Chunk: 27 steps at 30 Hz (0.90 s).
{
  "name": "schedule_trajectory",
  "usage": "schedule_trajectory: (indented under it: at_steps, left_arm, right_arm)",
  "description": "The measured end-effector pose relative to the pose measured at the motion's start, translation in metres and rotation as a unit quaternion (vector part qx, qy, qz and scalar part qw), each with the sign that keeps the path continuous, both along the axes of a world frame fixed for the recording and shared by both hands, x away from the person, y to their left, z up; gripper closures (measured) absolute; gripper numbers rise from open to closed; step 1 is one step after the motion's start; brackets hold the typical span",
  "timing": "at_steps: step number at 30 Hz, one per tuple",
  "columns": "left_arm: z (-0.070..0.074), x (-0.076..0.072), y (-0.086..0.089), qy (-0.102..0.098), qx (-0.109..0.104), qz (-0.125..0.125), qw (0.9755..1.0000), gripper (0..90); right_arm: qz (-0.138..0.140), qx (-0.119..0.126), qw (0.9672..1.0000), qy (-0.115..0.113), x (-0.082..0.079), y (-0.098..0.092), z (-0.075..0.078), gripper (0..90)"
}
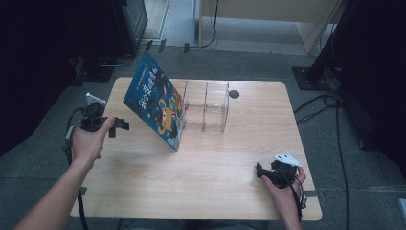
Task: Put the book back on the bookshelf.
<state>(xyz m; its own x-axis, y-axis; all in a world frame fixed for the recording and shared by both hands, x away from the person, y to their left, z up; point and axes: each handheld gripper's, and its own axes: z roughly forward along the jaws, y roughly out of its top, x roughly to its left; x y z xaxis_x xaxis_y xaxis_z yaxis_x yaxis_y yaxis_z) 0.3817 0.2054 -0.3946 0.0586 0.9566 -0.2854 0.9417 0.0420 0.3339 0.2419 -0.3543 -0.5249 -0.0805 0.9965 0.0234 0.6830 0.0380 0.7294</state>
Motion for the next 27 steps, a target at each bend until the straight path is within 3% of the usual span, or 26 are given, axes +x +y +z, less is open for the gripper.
schedule_trajectory:
  at_steps: [10, 13, 20, 27]
  left_arm:
    - [-0.025, -0.014, -0.003, -0.028, 0.008, 0.002, 0.9996, 0.0]
    - [-0.034, -0.02, -0.006, -0.042, 0.024, -0.001, 0.9988, 0.0]
    - [-0.054, -0.042, -0.009, -0.097, 0.035, 0.0, 0.9946, 0.0]
    - [-0.076, -0.065, -0.011, -0.143, 0.018, 0.009, 0.9895, 0.0]
  right_arm:
    - [0.0, 0.0, 1.0, 0.0, 0.0, 0.0, 0.0, 9.2]
    - [-0.001, 0.001, 1.0, 0.0, 0.0, 0.0, 0.0, 9.2]
    - [-0.001, 0.001, 1.0, 0.0, 0.0, 0.0, 0.0, 9.2]
    - [-0.001, 0.001, 1.0, 0.0, 0.0, 0.0, 0.0, 9.2]
